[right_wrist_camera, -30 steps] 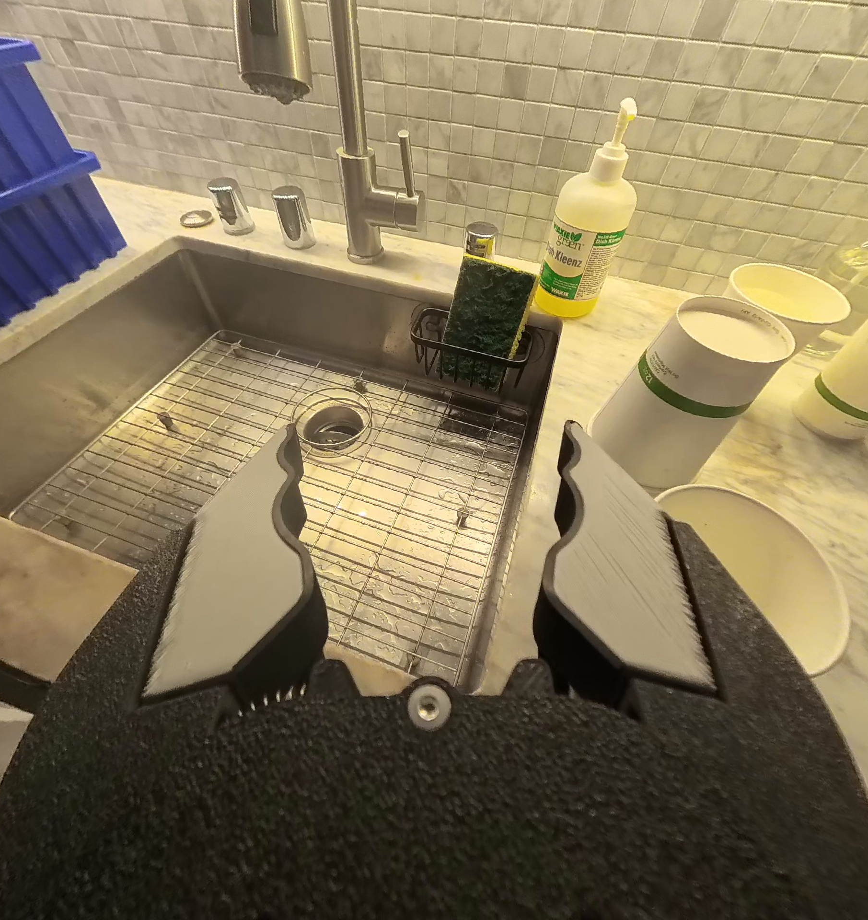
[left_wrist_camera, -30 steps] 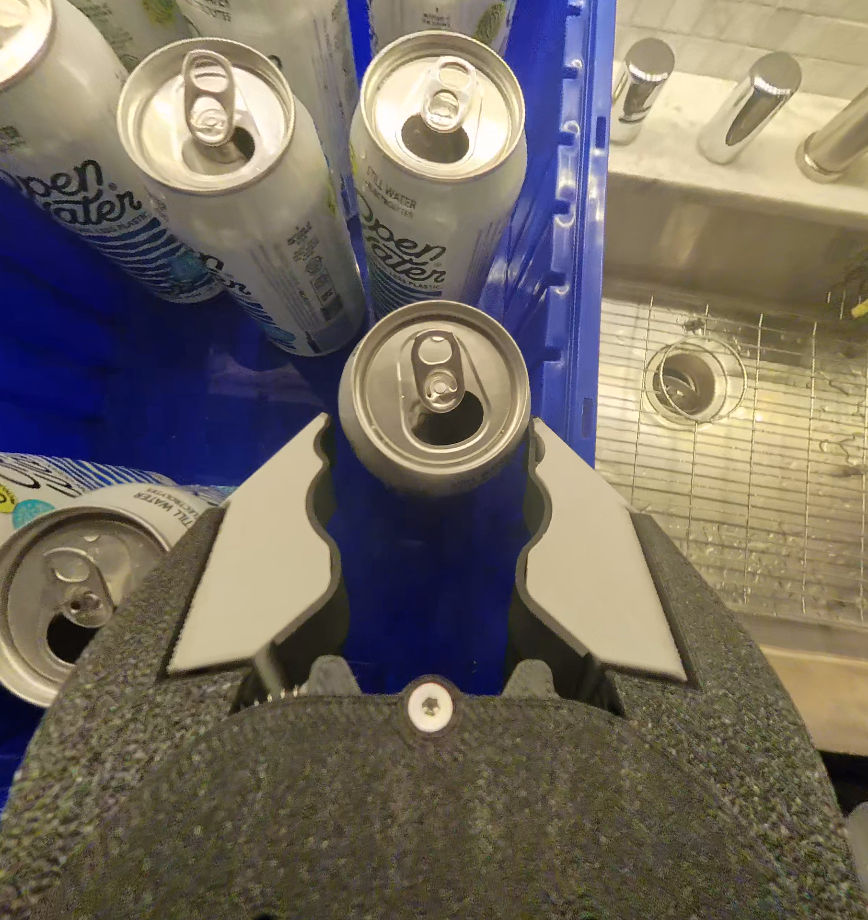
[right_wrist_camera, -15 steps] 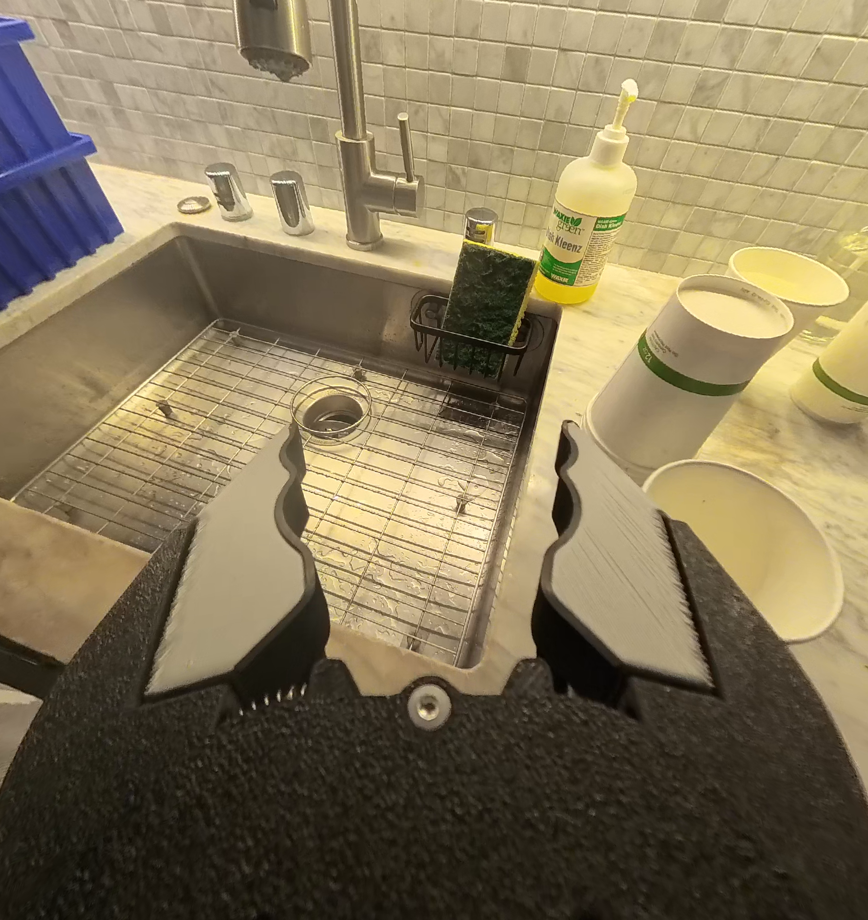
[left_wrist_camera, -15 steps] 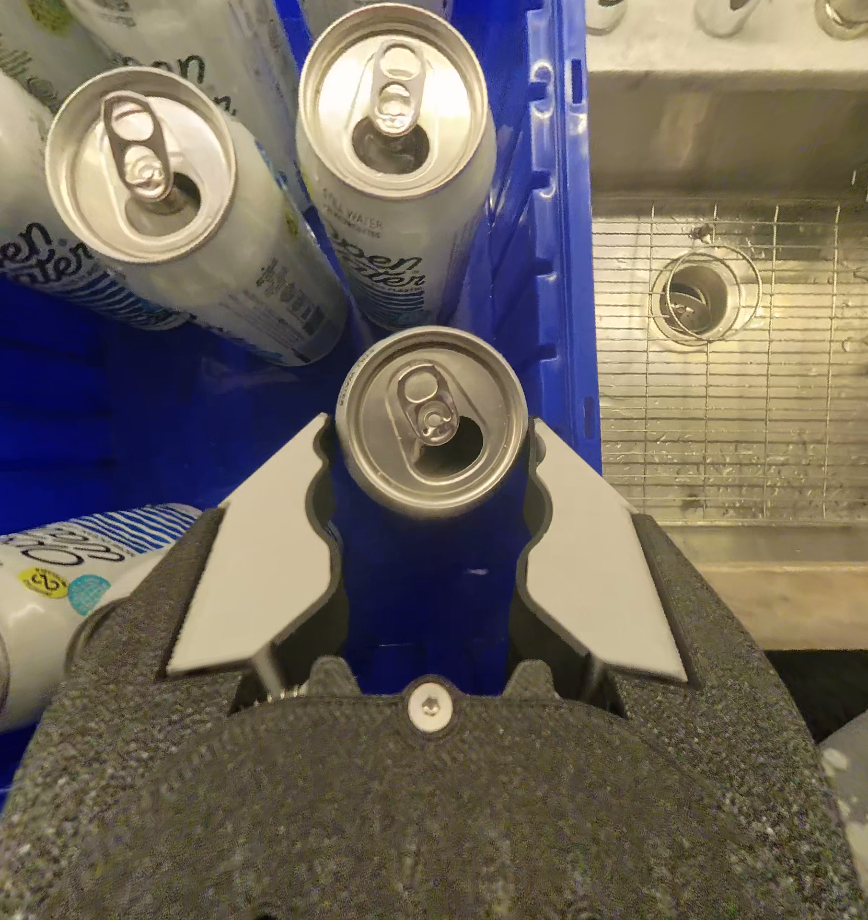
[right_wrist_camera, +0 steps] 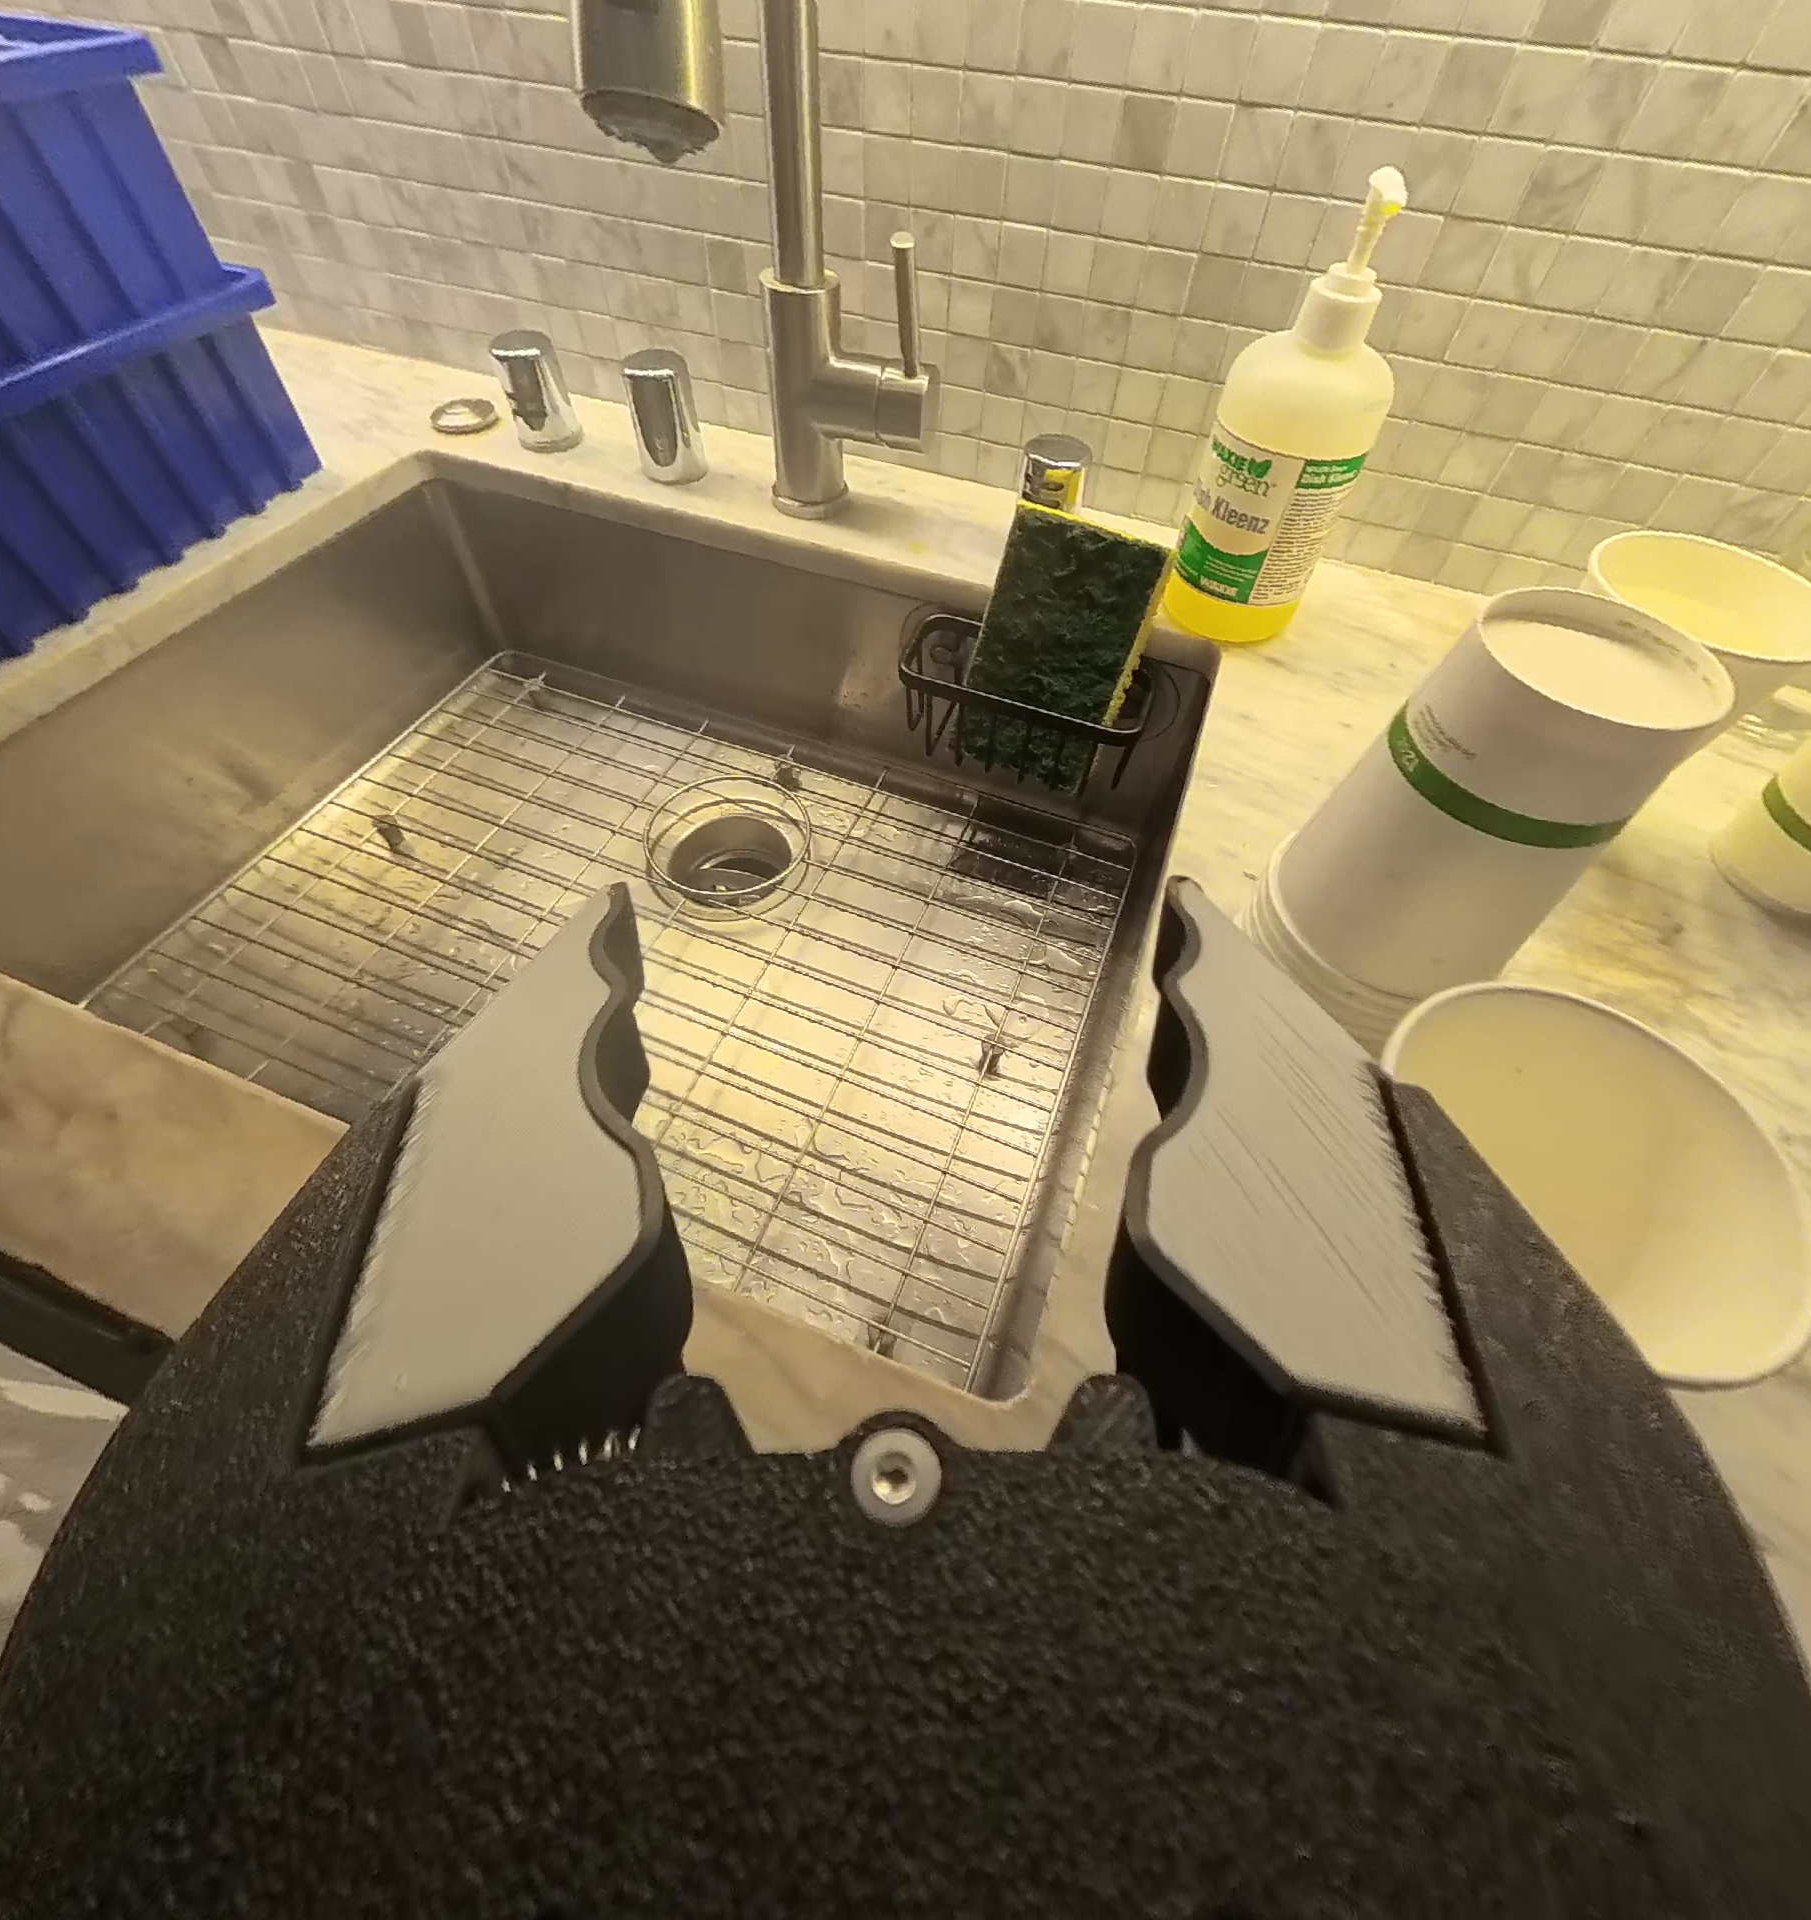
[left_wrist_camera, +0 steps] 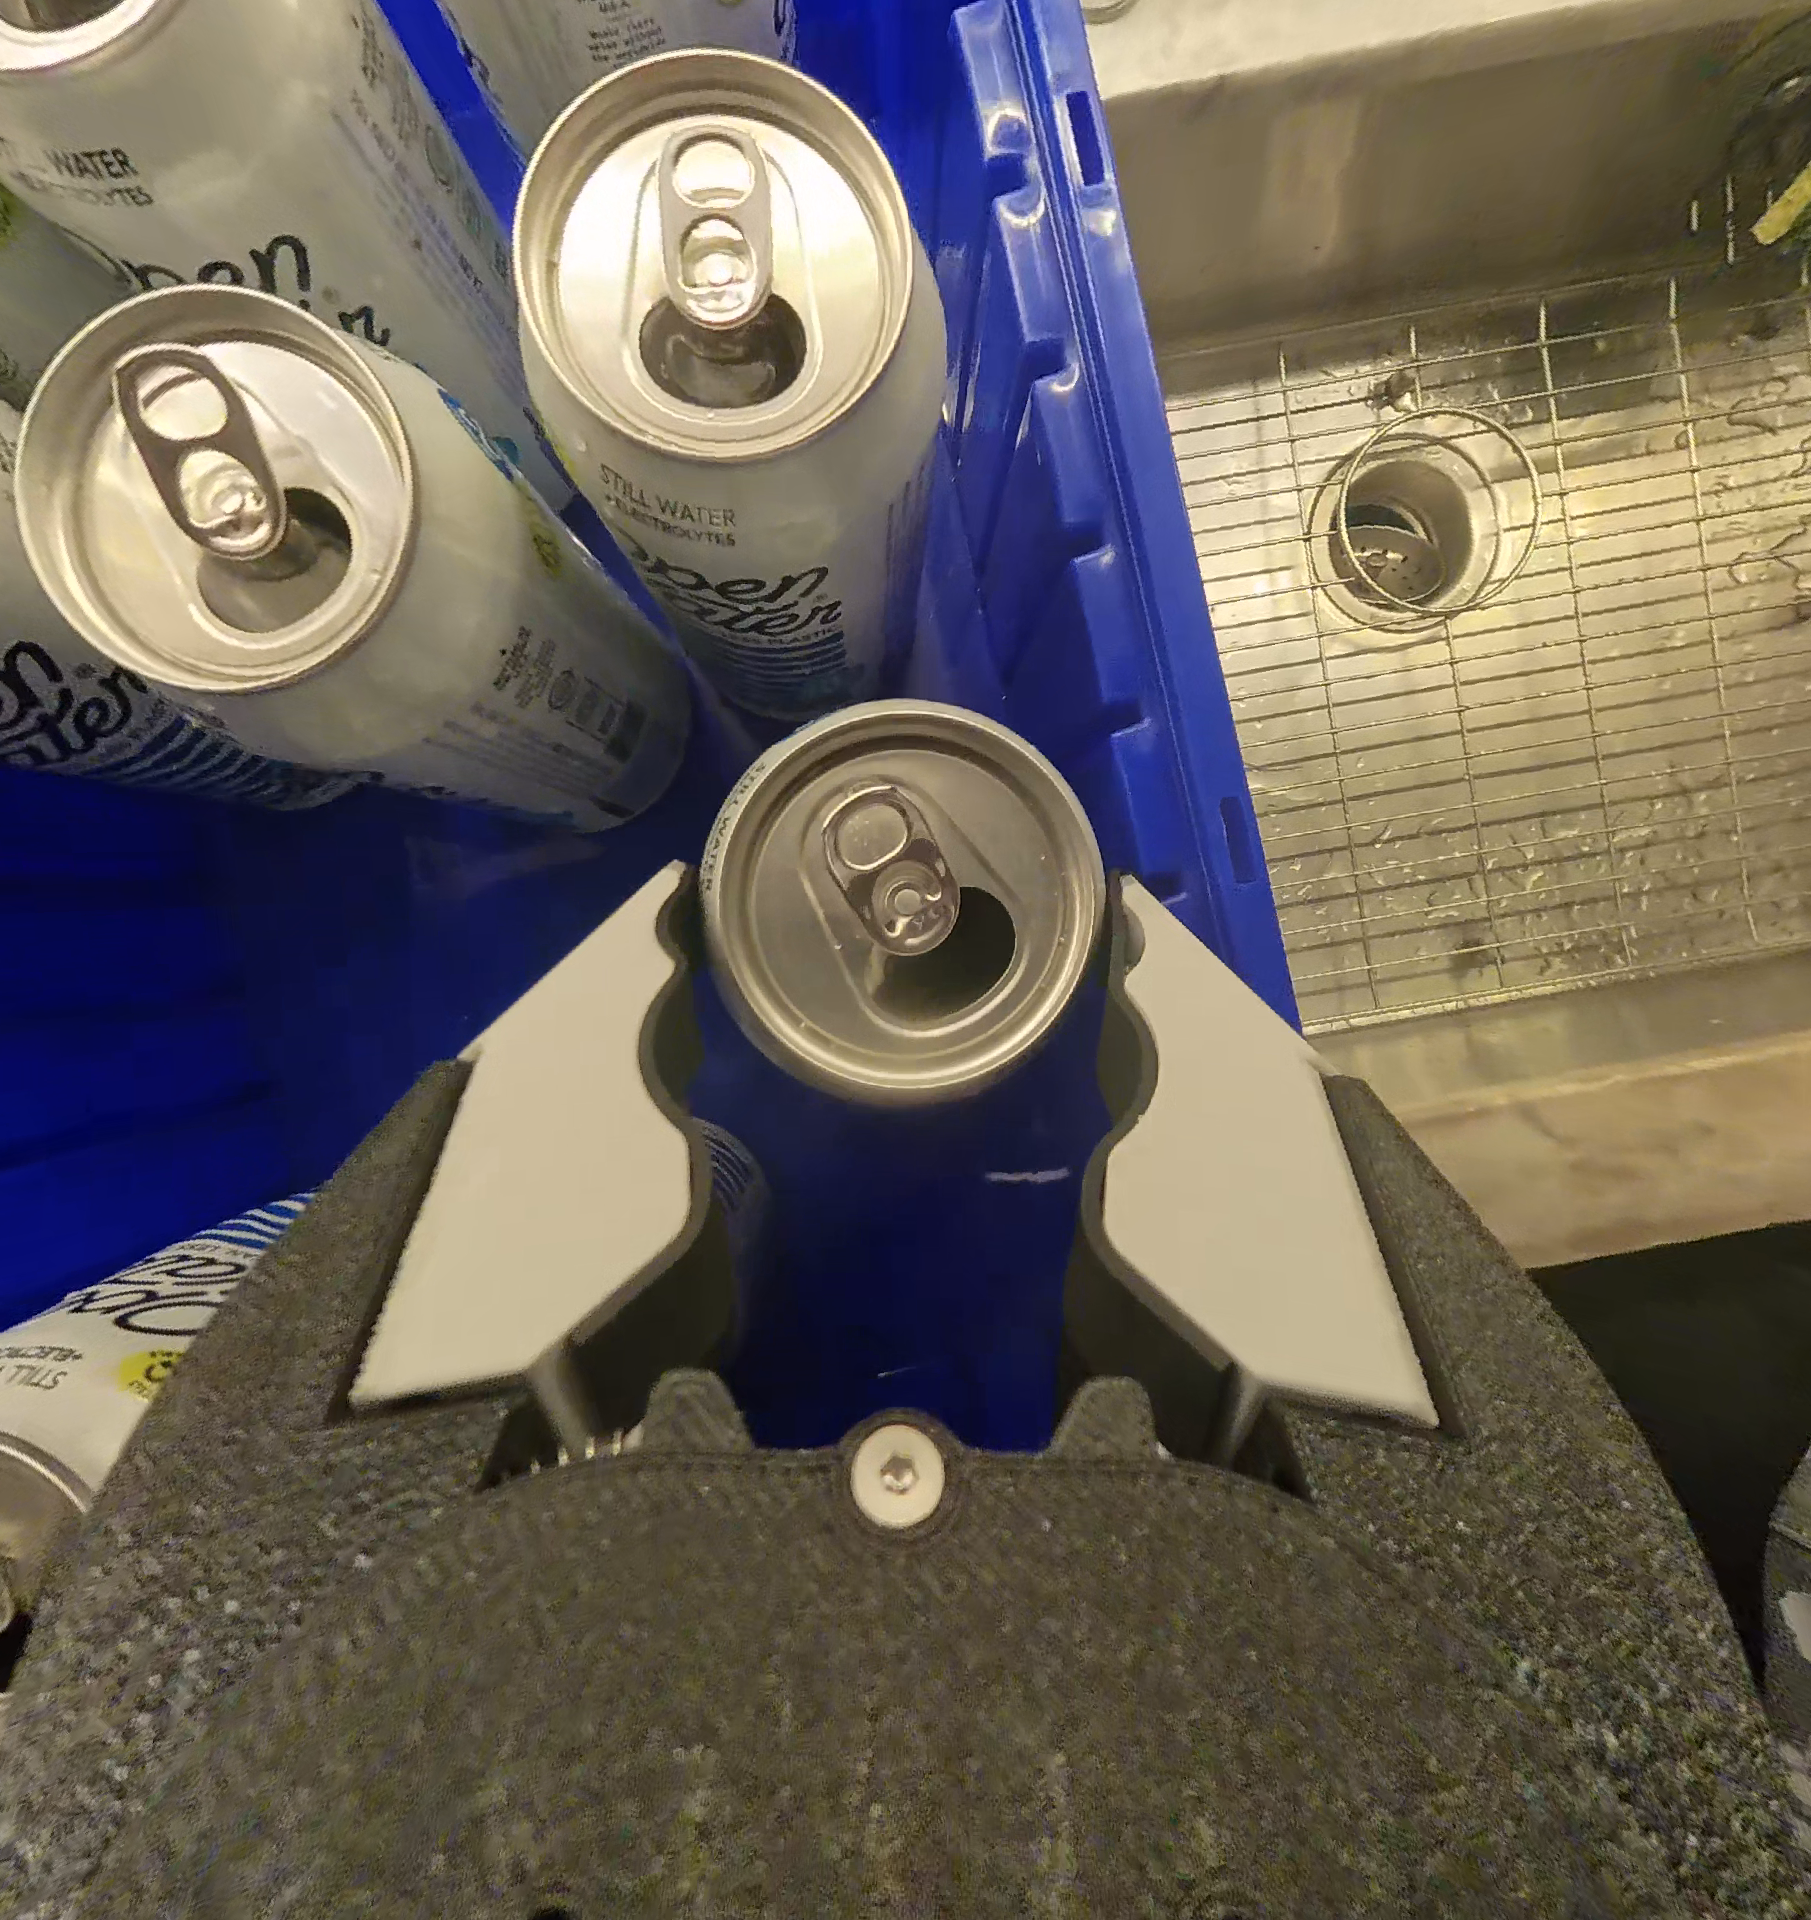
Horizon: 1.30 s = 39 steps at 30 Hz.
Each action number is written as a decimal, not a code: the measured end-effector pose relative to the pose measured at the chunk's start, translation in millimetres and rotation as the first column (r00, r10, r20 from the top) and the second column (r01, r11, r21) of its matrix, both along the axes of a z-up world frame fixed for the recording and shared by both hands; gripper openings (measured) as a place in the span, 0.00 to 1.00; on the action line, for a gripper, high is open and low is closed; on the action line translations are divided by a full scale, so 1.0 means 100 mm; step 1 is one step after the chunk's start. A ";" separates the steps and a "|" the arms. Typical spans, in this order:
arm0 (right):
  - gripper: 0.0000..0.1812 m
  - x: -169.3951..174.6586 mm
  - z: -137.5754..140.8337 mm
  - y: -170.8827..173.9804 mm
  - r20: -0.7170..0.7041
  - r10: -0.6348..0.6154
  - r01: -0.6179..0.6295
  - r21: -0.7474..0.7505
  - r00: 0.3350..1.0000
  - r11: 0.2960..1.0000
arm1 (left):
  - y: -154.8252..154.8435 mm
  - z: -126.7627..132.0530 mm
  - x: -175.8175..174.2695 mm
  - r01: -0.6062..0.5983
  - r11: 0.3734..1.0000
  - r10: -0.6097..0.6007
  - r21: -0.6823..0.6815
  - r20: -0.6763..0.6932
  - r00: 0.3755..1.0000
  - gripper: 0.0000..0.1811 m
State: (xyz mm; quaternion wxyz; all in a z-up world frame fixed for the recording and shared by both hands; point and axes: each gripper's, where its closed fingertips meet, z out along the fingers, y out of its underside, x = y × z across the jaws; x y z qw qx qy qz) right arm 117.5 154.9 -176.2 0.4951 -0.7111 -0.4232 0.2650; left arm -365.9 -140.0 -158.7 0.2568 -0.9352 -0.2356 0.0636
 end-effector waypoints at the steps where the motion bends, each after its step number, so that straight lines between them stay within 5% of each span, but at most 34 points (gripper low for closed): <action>1: 0.54 -0.02 0.01 -0.01 0.002 0.008 -0.008 0.004 1.000 1.000 | 0.00 0.00 0.01 0.010 1.000 -0.010 0.002 -0.005 1.000 0.42; 11: 0.54 -0.28 0.18 -0.15 -0.010 0.121 -0.121 0.031 0.993 0.992 | -0.22 0.14 0.08 0.070 0.997 -0.070 -0.012 -0.029 0.997 0.42; 18: 0.54 -0.78 0.43 -0.45 -0.081 0.294 -0.292 0.036 0.952 0.956 | -0.27 0.59 0.11 0.143 0.990 -0.142 0.001 -0.074 0.987 0.41; 22: 0.54 -1.24 0.70 -0.85 -0.162 0.467 -0.468 0.035 0.869 0.883 | -0.13 0.94 0.28 0.219 0.975 -0.214 0.038 -0.105 0.971 0.41; 31: 0.58 -2.57 1.42 -2.00 -0.224 0.769 -0.750 0.182 0.598 0.636 | 0.51 1.59 1.16 0.436 0.885 -0.419 0.163 -0.132 0.899 0.41; 39: 0.60 -2.70 1.48 -2.00 -0.243 0.733 -0.705 0.206 0.635 0.679 | 1.12 1.58 2.13 0.565 0.781 -0.561 0.265 -0.099 0.822 0.41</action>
